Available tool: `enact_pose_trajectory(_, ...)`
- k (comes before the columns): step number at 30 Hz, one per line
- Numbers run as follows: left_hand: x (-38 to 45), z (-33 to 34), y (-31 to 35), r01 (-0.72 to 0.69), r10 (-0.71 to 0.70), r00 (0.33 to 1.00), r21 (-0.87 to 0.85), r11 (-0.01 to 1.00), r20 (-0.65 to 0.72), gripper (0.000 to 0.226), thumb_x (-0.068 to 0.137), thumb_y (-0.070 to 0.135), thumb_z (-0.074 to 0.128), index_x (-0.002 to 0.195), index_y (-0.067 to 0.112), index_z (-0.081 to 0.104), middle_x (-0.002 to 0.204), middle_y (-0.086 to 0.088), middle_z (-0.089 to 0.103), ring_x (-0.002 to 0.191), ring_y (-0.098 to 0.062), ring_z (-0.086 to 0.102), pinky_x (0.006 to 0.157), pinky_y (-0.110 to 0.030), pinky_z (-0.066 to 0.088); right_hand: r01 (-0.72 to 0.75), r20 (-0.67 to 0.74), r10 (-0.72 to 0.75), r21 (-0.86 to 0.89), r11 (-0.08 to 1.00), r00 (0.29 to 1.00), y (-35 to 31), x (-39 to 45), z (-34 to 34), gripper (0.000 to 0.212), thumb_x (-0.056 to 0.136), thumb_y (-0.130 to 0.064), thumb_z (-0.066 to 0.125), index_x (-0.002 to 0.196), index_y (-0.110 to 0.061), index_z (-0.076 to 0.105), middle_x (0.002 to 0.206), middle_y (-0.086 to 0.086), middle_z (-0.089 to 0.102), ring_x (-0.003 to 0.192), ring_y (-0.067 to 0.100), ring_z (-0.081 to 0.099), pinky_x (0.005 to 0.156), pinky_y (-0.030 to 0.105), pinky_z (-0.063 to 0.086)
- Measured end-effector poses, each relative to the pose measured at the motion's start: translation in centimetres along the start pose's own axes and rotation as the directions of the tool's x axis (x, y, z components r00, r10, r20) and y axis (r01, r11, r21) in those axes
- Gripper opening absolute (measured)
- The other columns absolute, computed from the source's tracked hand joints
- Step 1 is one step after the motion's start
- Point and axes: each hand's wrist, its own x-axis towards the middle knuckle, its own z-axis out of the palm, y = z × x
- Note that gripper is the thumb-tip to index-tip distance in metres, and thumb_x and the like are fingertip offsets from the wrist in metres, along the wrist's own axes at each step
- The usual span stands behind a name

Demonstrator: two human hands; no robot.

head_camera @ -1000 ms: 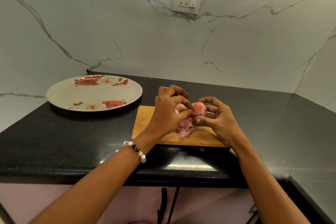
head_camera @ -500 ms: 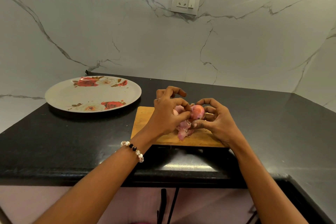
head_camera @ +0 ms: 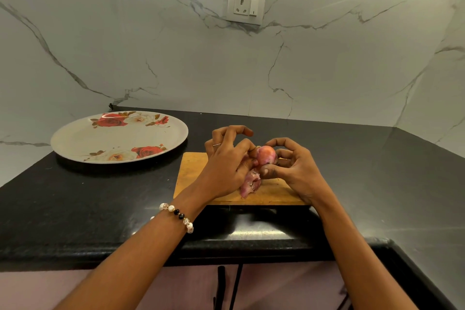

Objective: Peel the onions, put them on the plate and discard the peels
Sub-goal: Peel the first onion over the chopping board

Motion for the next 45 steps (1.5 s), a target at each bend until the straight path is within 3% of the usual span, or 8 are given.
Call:
enact_pose_trajectory(5, -0.06, -0.31, 0.16, 0.005, -0.005, 1.000, 0.008, 1.000, 0.024, 0.019, 0.077, 0.020, 0.046, 0.091, 0.022, 0.060, 0.136, 0.001, 0.042, 0.125, -0.015, 0.021, 0.087, -0.032, 0.016, -0.027, -0.012, 0.028, 0.090, 0.996, 1.000, -0.18, -0.02, 0.12, 0.055, 0.066, -0.017, 0.081, 0.114, -0.008, 0.057, 0.093, 0.018, 0.072, 0.084, 0.036, 0.074, 0.073, 0.045, 0.062)
enact_pose_trajectory(10, -0.08, -0.33, 0.31, -0.013, 0.012, 0.999, 0.019, 1.000, 0.048, 0.023, 0.075, 0.019, 0.045, 0.092, 0.020, 0.060, 0.137, 0.000, 0.041, 0.125, -0.017, 0.021, 0.086, -0.031, 0.016, -0.011, 0.010, 0.009, 0.161, 0.987, 1.000, -0.06, 0.04, 0.14, 0.052, 0.076, -0.019, 0.077, 0.124, -0.014, 0.057, 0.104, 0.028, 0.067, 0.093, 0.039, 0.071, 0.080, 0.046, 0.061)
enact_pose_trajectory(17, -0.08, -0.27, -0.03, 0.009, -0.011, 1.000, 0.060, 0.998, 0.017, 0.022, 0.076, 0.020, 0.046, 0.092, 0.019, 0.061, 0.135, -0.003, 0.044, 0.124, -0.017, 0.022, 0.087, -0.032, 0.018, 0.011, -0.075, 0.011, 0.294, 0.956, 0.997, -0.67, 0.16, 0.06, 0.044, 0.084, -0.022, 0.062, 0.123, -0.004, 0.055, 0.103, 0.012, 0.075, 0.091, 0.026, 0.073, 0.069, 0.032, 0.061)
enact_pose_trajectory(21, -0.26, -0.10, -0.29, 0.006, -0.005, 1.000, 0.097, 0.995, -0.017, 0.019, 0.076, 0.021, 0.050, 0.091, 0.018, 0.062, 0.129, -0.005, 0.049, 0.121, -0.017, 0.025, 0.087, -0.037, 0.026, -0.004, -0.110, 0.037, 0.288, 0.958, 0.993, -0.44, 0.20, -0.25, 0.064, 0.075, -0.046, 0.075, 0.124, -0.009, 0.056, 0.096, 0.011, 0.074, 0.077, 0.027, 0.070, 0.064, 0.035, 0.060)
enact_pose_trajectory(24, -0.20, -0.18, -0.36, -0.007, 0.017, 0.993, 0.089, 0.996, -0.113, 0.014, 0.076, 0.018, 0.058, 0.088, 0.019, 0.066, 0.117, -0.006, 0.056, 0.115, -0.018, 0.034, 0.082, -0.036, 0.030, -0.020, -0.077, 0.042, 0.265, 0.964, 0.996, -0.30, 0.16, -0.36, 0.080, 0.066, -0.060, 0.083, 0.125, -0.013, 0.058, 0.099, 0.012, 0.073, 0.081, 0.028, 0.067, 0.063, 0.034, 0.058)
enact_pose_trajectory(30, 0.22, -0.50, -0.35, 0.045, -0.046, 0.969, -0.010, 0.999, -0.244, 0.012, 0.078, 0.026, 0.065, 0.084, 0.019, 0.073, 0.101, 0.002, 0.062, 0.106, -0.011, 0.038, 0.081, -0.042, 0.035, -0.020, 0.025, 0.013, 0.294, 0.956, 1.000, -0.41, 0.05, -0.15, 0.077, 0.066, -0.047, 0.088, 0.127, -0.013, 0.057, 0.110, 0.015, 0.072, 0.095, 0.028, 0.069, 0.074, 0.032, 0.058)
enact_pose_trajectory(38, 0.28, -0.75, -0.14, 0.092, -0.114, 0.982, -0.145, 0.985, -0.153, 0.025, 0.076, 0.042, 0.067, 0.092, 0.025, 0.076, 0.097, 0.021, 0.054, 0.104, -0.008, 0.038, 0.082, -0.051, 0.041, -0.003, 0.109, -0.030, 0.289, 0.957, 0.994, -0.03, 0.09, -0.24, 0.070, 0.065, -0.028, 0.092, 0.124, -0.013, 0.057, 0.120, 0.020, 0.066, 0.114, 0.039, 0.064, 0.094, 0.048, 0.056)
enact_pose_trajectory(45, 0.41, -0.82, -0.37, 0.155, -0.183, 0.978, -0.231, 0.961, -0.104, 0.015, 0.077, 0.033, 0.077, 0.090, 0.027, 0.076, 0.090, 0.028, 0.054, 0.105, -0.009, 0.039, 0.084, -0.055, 0.042, 0.028, 0.109, -0.055, 0.235, 0.972, 0.993, -0.17, 0.10, -0.02, 0.064, 0.059, -0.031, 0.096, 0.114, -0.021, 0.065, 0.122, 0.014, 0.064, 0.117, 0.034, 0.063, 0.089, 0.041, 0.058)
